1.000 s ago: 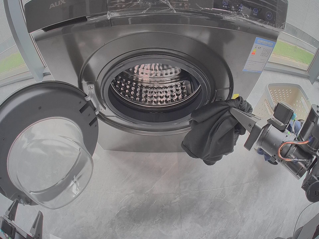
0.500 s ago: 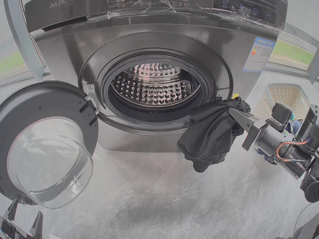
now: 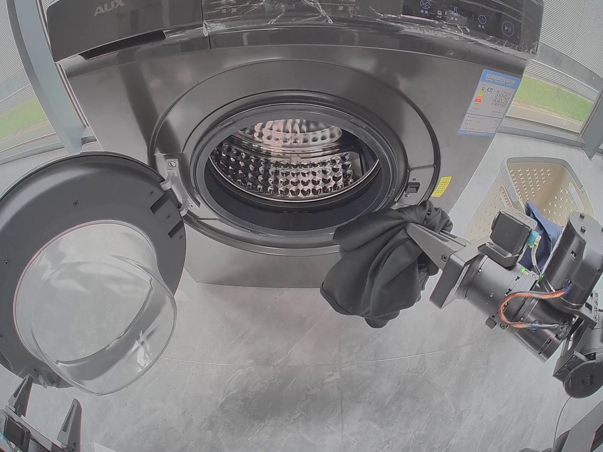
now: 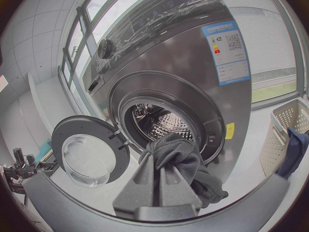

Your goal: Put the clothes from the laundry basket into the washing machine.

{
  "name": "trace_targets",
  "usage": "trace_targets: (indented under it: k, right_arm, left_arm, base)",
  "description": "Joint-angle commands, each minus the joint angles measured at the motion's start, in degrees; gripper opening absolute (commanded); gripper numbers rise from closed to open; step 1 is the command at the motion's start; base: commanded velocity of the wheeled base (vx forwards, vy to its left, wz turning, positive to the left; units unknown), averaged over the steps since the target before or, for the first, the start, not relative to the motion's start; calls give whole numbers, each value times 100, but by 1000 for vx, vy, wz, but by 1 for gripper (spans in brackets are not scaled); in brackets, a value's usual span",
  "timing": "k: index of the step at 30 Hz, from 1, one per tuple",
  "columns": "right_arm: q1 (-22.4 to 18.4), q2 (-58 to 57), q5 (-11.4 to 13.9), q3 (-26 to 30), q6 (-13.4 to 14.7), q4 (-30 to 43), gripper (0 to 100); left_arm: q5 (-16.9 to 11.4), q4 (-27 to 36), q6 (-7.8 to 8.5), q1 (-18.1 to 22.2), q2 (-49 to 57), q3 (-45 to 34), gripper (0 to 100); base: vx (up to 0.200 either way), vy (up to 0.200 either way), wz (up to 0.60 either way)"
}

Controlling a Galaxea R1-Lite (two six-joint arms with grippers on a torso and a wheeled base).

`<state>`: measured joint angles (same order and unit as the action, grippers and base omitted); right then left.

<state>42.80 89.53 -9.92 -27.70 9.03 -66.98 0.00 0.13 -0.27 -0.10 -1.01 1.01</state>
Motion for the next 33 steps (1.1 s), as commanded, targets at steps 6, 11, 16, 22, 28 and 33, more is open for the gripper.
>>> trace_targets:
  k: [6, 11, 16, 22, 28, 33]
  right_arm:
    - [290, 768, -71, -579, -7, -624, 0]
    - [378, 1330, -98, -1089, -16, -879, 0]
    - [422, 1647, -141, -1440, -24, -1046, 0]
    - [448, 1691, 175, -1757, -16, -1072, 0]
    - [440, 1647, 377, -1845, -24, -1046, 0]
    - [387, 1638, 316, -1809, -33, -1063, 0]
  left_arm:
    - [-114, -383, -131, 45, 13, 532, 100]
    - [-809, -488, -35, -25, -1094, 1041, 100]
    - [-1784, -602, -26, -34, -2325, 1059, 100]
    - [-2259, -1771, 203, -263, -4258, 1129, 100]
    - [-2057, -3046, 80, -1203, -5700, 1305, 100]
    - [-1538, -3494, -87, -2038, -6508, 1560, 100]
  base:
    - [0, 0, 0]
    - [0, 0, 0]
    - [0, 0, 0]
    - [0, 0, 0]
    - [0, 0, 0]
    - [0, 0, 0]
